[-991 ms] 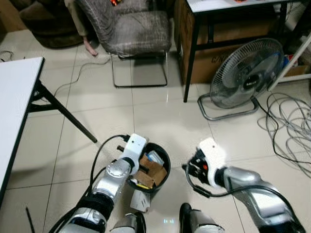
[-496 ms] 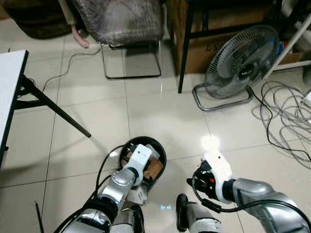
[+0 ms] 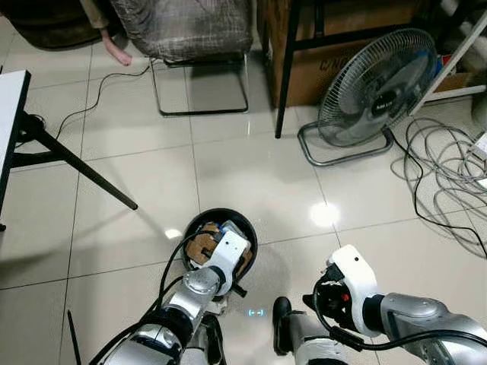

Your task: Picking trash to rubbish bin

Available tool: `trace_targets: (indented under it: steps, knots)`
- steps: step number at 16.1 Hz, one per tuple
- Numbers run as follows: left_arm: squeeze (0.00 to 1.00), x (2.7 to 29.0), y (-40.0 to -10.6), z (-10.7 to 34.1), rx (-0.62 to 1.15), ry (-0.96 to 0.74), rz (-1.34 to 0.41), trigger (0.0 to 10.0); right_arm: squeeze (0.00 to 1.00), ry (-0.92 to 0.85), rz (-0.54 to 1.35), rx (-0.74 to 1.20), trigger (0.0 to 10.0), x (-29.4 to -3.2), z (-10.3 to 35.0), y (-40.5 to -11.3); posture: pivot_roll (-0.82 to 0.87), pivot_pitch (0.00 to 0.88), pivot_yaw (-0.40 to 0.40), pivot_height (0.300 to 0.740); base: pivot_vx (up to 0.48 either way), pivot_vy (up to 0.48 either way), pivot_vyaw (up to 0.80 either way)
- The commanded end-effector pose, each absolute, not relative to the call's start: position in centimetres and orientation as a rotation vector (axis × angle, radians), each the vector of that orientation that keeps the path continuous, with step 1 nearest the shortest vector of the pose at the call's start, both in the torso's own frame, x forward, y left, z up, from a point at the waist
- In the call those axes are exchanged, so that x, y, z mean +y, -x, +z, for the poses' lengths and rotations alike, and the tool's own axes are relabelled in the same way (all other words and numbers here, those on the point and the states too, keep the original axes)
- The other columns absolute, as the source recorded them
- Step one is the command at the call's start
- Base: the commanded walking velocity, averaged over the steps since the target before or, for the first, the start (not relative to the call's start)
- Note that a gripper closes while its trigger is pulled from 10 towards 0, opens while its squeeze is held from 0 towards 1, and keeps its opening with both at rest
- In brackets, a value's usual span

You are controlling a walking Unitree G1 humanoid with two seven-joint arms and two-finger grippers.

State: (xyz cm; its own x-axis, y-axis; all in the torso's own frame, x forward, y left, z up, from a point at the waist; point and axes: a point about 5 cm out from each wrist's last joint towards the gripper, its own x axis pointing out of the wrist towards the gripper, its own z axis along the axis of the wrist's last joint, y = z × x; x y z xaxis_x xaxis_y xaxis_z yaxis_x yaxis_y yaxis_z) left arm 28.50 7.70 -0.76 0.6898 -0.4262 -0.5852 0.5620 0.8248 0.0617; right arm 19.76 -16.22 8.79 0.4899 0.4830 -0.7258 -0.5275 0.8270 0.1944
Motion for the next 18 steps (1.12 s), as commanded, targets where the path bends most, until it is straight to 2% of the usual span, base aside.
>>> trace_targets:
  steps: [1,9,11,18]
  knots:
    - [0.0,8.0,-27.5,-1.8,0.642,-0.239,-0.55,0.0,0.0,0.047,0.624,0.879,10.0,-16.1,8.7,-19.2,-0.35,0.333,0.047,0.74,0.0,0.0,0.0]
    - [0.0,7.8,-26.9,-2.5,0.677,-0.184,-0.493,0.0,0.0,0.048,0.627,0.863,10.0,-15.8,9.2,-19.4,-0.36,0.337,0.045,0.74,0.0,0.0,0.0]
    - [0.0,8.0,-27.9,-1.6,0.599,-0.139,-0.405,0.0,0.0,0.052,0.626,0.861,10.0,-15.8,9.3,-19.3,-0.36,0.34,0.042,0.74,0.0,0.0,0.0]
    - [0.0,8.1,-29.4,-0.1,0.518,-0.084,-0.346,0.0,0.0,0.054,0.631,0.849,10.0,-15.6,9.4,-19.5,-0.36,0.34,0.042,0.74,0.0,0.0,0.0]
